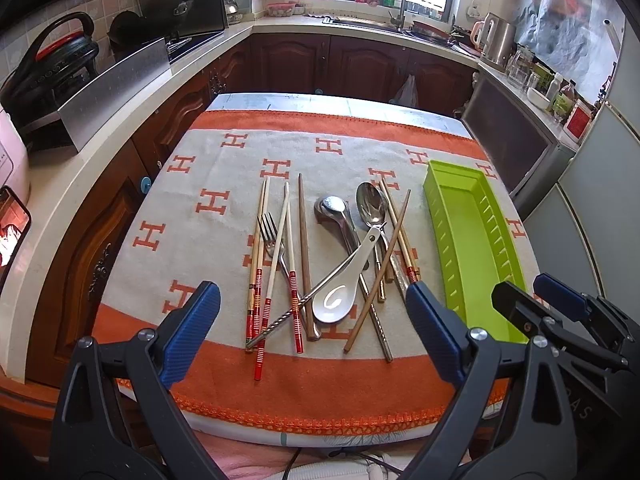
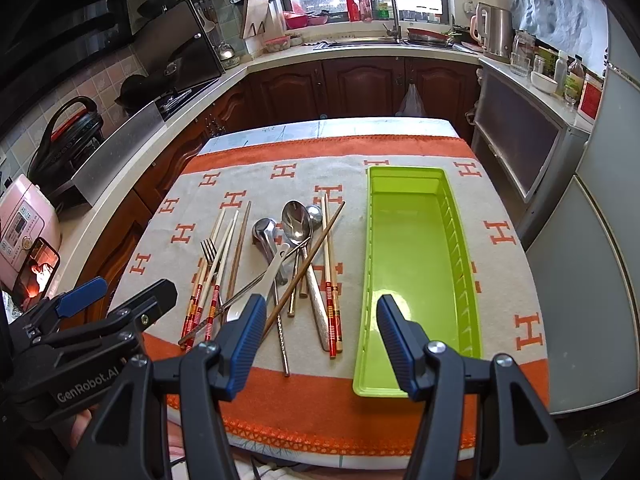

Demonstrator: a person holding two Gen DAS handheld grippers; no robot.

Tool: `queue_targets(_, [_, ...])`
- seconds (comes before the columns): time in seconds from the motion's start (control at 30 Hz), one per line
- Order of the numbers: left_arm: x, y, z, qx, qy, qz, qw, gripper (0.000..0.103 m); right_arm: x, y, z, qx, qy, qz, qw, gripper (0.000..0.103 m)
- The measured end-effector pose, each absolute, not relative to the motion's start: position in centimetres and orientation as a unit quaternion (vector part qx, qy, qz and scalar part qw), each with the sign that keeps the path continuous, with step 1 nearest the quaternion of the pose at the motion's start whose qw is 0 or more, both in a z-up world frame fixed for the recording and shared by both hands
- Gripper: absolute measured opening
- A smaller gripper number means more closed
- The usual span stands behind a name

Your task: Organize utensils

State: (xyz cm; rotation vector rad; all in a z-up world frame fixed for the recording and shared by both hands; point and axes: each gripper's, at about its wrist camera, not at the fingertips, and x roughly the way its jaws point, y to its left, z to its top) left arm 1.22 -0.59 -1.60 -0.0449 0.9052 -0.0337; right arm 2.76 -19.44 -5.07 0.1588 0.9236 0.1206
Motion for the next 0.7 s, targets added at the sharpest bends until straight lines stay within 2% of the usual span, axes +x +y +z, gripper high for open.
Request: queue_targets(0.7, [2.2, 0.7, -2.7, -0.045, 0.457, -0.035, 0.888, 0.093, 3.4, -19.0, -5.5, 0.085, 0.463, 0.057, 0.880, 0.058])
